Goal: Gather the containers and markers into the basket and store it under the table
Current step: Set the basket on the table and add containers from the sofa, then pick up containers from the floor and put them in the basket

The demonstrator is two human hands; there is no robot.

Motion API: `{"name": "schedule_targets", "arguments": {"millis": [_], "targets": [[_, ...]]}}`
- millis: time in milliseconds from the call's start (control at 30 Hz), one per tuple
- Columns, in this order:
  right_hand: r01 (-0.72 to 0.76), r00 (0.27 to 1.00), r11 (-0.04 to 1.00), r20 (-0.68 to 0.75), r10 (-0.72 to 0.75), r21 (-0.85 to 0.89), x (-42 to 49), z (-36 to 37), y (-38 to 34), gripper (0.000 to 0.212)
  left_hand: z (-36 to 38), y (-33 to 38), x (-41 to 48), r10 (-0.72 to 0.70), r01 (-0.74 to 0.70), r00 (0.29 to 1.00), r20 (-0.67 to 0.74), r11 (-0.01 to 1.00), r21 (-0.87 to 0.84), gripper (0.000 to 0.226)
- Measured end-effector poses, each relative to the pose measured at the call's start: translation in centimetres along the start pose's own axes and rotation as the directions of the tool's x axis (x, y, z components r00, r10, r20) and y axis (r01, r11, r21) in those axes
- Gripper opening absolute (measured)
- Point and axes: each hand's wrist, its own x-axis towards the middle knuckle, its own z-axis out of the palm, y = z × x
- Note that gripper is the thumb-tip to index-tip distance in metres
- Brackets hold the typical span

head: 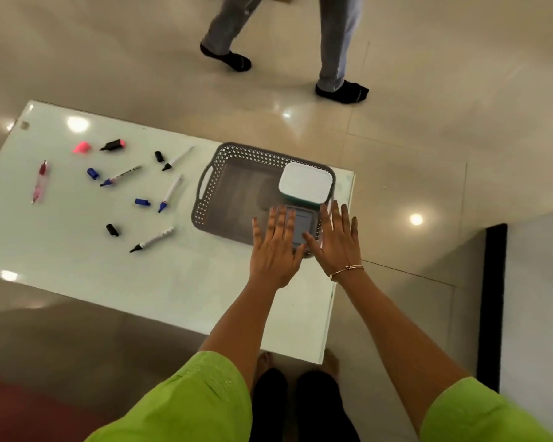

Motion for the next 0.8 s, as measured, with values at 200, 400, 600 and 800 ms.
{"name": "schedule_targets", "arguments": {"millis": [200,400,600,800], "targets": [[-0.046,0.998,0.998,0.046,0.048,-0.042,-1.0,-1.9,8.2,0.098,1.4,7.2,2.1,-0.003,0.003,1.000,0.016,1.000,0.002,0.070],[-0.008,0.992,0.998,0.128,0.017,-0.068,-0.6,-4.3,17.7,0.096,2.9,16.7,5.2,-0.066,0.070,0.996,0.064,0.996,-0.060,0.069],[0.033,0.978,0.995,0.207,-0.012,-0.099,0.0,-3.4,26.1,0.093,6.4,23.9,7.6,-0.087,0.096,0.988,0.125,0.993,-0.067,0.067],[-0.016,0.926,0.996,0.375,0.047,-0.084,3.3,5.7,32.2,0.088,14.9,24.3,11.1,-0.119,0.125,0.968,0.219,0.992,-0.014,0.067]]}}
